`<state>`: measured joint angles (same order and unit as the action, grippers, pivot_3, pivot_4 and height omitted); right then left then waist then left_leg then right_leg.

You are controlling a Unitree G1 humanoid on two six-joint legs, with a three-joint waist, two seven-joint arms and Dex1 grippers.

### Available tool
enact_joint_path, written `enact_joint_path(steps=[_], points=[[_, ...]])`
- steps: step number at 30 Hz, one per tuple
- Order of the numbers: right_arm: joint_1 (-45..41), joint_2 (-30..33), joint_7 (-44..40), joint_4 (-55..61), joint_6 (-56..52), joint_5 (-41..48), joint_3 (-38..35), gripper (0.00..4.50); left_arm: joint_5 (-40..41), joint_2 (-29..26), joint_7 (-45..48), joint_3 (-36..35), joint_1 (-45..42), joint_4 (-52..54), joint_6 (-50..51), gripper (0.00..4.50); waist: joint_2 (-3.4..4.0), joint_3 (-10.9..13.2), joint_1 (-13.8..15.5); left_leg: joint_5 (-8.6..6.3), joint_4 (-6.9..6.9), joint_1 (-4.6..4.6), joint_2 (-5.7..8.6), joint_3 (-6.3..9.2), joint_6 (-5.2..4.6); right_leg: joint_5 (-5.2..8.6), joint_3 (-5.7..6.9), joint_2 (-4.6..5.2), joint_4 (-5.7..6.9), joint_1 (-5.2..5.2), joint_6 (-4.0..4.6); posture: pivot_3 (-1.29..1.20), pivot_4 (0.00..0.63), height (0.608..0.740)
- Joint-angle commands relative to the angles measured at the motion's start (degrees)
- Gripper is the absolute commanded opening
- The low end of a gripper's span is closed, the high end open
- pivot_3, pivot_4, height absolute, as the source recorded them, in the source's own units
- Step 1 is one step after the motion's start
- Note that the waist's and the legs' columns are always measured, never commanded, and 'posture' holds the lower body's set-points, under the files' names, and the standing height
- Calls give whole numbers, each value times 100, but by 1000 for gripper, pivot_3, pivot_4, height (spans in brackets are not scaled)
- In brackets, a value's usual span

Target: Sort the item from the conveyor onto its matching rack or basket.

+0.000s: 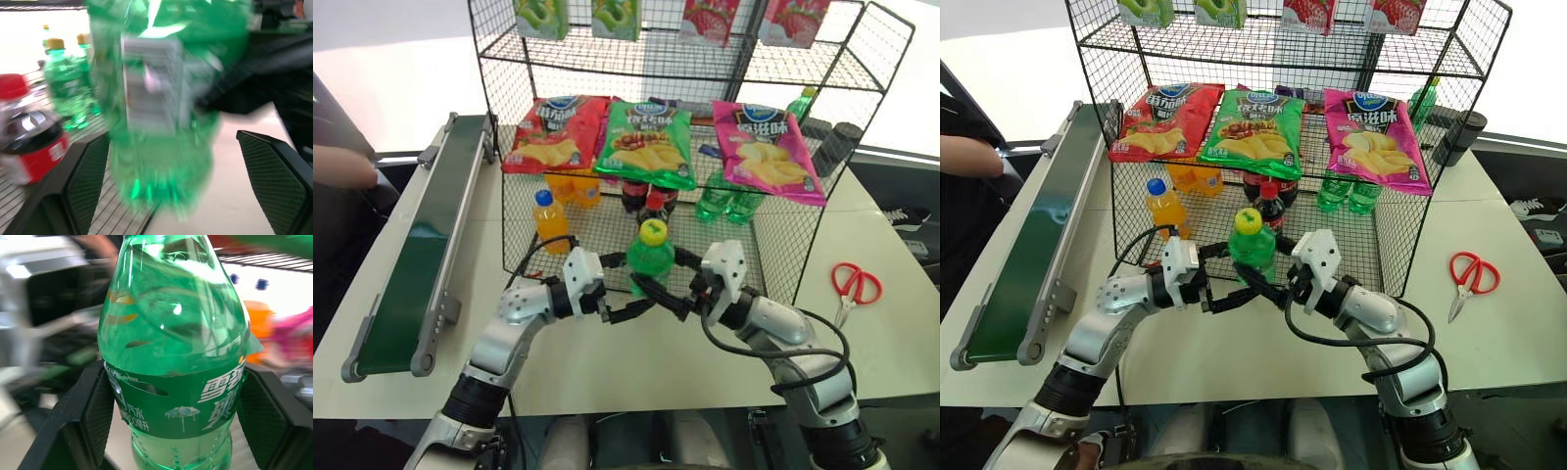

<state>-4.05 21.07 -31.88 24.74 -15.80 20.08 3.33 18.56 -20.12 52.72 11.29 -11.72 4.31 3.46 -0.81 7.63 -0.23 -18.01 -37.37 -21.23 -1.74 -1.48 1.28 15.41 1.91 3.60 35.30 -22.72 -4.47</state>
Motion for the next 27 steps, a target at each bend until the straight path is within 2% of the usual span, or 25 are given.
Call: enact_joint_path(steps=[1, 6, 13, 19, 27], points=[[279, -81, 499, -84, 650, -386, -593, 2996, -30, 59, -329, -275, 123, 29, -114, 4421, -1, -1, 63, 0, 0, 0, 0, 0, 0, 0, 0, 0, -2, 0, 0, 0, 150, 740], [717, -433, 1226, -678, 1240, -742, -1092, 2996, -30, 147, -579, -308, 215, 230, -57, 4421, 4, -1, 95, 0, 1, 1, 0, -3, 0, 0, -3, -1, 1, -1, 0, 0, 150, 740], [389, -888, 1773, -1835, 1862, -897, -1370, 2996, -42, 265, -559, 25, 121, 505, 288, 4421, 24, -1, 64, 0, 2, 12, -1, -9, 1, 0, -10, -7, 9, 1, 0, 0, 150, 740], [-240, -995, 1789, -2890, 2226, -742, -1515, 2996, -24, 312, -565, 114, 21, 547, 443, 4421, 32, 0, 61, 1, 1, 13, -2, -10, 0, 0, -11, -8, 11, 1, 0, 0, 150, 740], [-521, -1079, 1555, -3519, 2409, -536, -1533, 2996, -31, 266, -529, 121, -7, 555, 459, 4421, 35, -1, 76, 1, 2, 12, -4, -10, 1, 0, -12, -7, 11, 1, 0, 0, 150, 740]])
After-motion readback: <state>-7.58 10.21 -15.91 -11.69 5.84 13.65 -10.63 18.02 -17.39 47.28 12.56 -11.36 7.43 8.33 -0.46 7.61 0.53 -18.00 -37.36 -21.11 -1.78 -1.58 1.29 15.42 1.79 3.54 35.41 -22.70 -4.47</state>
